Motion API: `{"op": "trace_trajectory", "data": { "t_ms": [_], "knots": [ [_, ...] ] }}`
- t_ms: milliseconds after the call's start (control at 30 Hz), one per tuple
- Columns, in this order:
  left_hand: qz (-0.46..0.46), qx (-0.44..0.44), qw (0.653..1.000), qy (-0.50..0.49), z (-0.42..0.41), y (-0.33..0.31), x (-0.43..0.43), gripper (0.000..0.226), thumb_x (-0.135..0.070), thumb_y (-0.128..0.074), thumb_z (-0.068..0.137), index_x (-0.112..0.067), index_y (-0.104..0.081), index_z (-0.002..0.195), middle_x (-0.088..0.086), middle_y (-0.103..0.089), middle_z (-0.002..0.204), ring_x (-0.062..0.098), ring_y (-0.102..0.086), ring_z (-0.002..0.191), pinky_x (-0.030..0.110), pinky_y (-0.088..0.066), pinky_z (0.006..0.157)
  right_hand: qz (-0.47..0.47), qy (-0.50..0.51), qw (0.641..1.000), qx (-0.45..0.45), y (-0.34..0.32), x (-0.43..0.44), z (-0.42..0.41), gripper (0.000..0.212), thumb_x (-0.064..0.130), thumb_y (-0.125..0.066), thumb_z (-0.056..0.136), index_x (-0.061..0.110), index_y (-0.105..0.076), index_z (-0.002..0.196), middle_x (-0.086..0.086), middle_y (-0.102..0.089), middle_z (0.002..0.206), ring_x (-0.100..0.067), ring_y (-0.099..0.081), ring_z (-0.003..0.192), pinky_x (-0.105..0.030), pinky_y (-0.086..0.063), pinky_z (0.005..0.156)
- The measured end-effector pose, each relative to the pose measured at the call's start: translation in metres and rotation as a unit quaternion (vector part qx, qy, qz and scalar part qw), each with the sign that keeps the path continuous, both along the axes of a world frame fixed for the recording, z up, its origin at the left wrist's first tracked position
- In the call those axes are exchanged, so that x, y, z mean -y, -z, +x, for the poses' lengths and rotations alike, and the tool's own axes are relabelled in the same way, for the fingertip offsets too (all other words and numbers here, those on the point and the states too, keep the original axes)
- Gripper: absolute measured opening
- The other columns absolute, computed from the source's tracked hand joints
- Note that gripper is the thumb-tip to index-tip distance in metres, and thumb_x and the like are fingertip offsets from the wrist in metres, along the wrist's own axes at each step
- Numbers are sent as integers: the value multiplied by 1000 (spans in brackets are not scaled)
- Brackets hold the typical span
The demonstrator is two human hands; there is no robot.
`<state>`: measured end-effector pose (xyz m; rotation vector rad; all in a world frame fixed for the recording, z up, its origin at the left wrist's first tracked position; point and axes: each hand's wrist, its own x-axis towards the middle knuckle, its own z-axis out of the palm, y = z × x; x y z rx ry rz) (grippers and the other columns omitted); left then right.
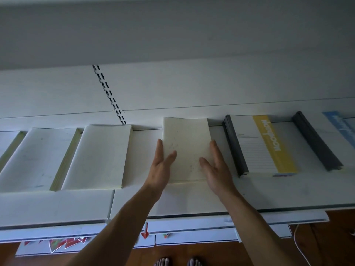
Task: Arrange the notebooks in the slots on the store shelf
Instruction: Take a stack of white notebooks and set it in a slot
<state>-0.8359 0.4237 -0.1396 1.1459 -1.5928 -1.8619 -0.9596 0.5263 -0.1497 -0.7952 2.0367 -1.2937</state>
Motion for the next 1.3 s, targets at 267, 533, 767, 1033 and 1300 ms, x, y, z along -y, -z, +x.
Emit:
{"op": "trace_trajectory", "data": {
  "t_ms": [267, 533, 767, 1033, 1300],
  "knots": [
    [7, 18, 1000, -14, 1, -18, -6, 70, -31, -47, 100, -22, -4, 155, -2, -24, 157, 4, -32, 127, 22, -29, 105, 8, 6, 999, -31, -3, 2, -3, 60, 24, -47, 100, 24, -19, 153, 7, -22, 158, -11, -24, 143, -21, -21, 107],
    [-173, 121, 977, -25, 82, -46, 19, 48, -38, -54, 96, -26, -44, 142, 0, -49, 143, 13, -49, 127, 24, -39, 97, 91, -31, 924, -369, -49, 28, 2, 35, 17, -56, 91, 5, -60, 124, -15, -63, 123, -30, -58, 113, -36, -45, 94],
    [-421, 465, 779, 9, 280, -85, 58, 34, -45, -45, 95, -28, -60, 119, -5, -64, 120, 18, -58, 110, 30, -44, 89, 117, -205, 858, -456, -90, 130, 178, 34, 34, -49, 93, 21, -59, 123, -1, -58, 127, -26, -56, 112, -32, -45, 86],
    [-342, 555, 750, -114, 540, -92, 74, 28, -42, -44, 93, -25, -60, 109, -3, -64, 112, 23, -61, 104, 32, -48, 83, 41, -366, 812, -453, -101, 225, 452, 38, 36, -45, 94, 19, -55, 127, -2, -54, 130, -26, -53, 113, -32, -42, 85],
    [-311, 546, 753, -194, 677, -84, 103, 28, -45, -44, 95, -29, -60, 113, -13, -61, 106, 11, -58, 97, 24, -45, 75, 5, -452, 784, -425, -97, 298, 609, 38, 36, -46, 95, 21, -53, 129, 0, -54, 133, -23, -53, 115, -34, -43, 92]
  ]
}}
